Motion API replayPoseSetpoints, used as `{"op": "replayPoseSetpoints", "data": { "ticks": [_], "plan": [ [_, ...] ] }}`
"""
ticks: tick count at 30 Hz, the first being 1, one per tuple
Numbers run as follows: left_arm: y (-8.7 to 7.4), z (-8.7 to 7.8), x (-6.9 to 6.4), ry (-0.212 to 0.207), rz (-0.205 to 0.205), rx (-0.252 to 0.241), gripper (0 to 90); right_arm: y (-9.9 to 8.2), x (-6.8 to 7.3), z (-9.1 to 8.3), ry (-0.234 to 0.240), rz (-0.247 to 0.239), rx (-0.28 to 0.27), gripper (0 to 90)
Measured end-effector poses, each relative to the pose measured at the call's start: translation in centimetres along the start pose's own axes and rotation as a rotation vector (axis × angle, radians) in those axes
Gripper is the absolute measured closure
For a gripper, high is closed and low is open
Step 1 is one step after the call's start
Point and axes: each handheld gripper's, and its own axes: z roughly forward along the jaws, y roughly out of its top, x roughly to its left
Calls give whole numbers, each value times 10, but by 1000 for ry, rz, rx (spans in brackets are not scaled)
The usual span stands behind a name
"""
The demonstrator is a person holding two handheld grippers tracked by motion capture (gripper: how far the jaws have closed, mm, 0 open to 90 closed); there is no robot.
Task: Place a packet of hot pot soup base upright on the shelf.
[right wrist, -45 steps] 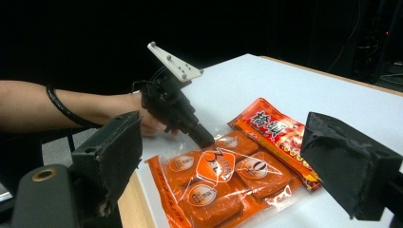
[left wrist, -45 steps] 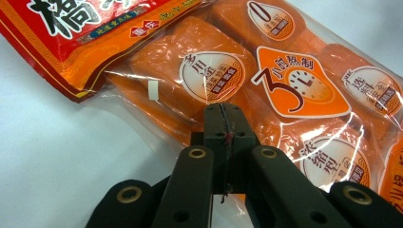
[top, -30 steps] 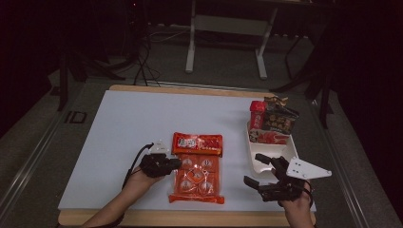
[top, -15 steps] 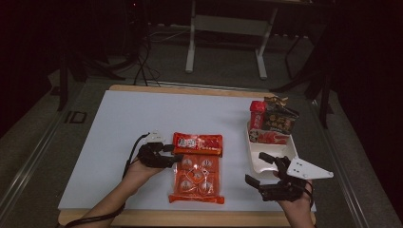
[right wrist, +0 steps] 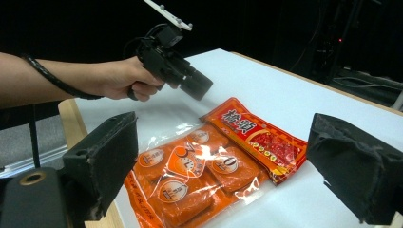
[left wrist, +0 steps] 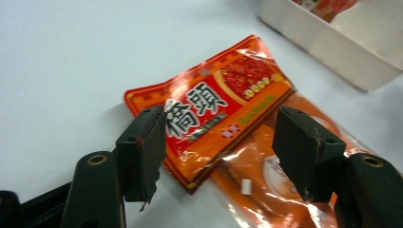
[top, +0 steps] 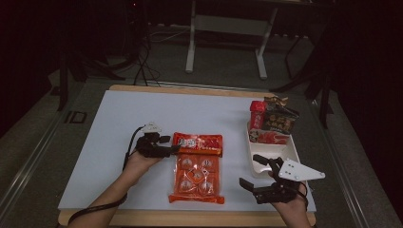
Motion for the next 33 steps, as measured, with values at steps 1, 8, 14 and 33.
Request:
{"op": "replayPoseSetpoints", "data": {
  "ticks": [1, 8, 14, 33],
  "plan": [
    [0, 1, 2, 5, -8, 3, 355, 0, 0, 0, 0, -4, 4, 105],
    [1, 12, 15, 38, -24, 35, 354, -1, 2, 4, 8, -13, 25, 105],
    [0, 24, 25, 53, -57, 65, 353, -3, 3, 5, 17, -6, 37, 105],
    [-5, 48, 27, -45, -78, 138, 544, -4, 2, 4, 28, 0, 38, 124]
  ]
}}
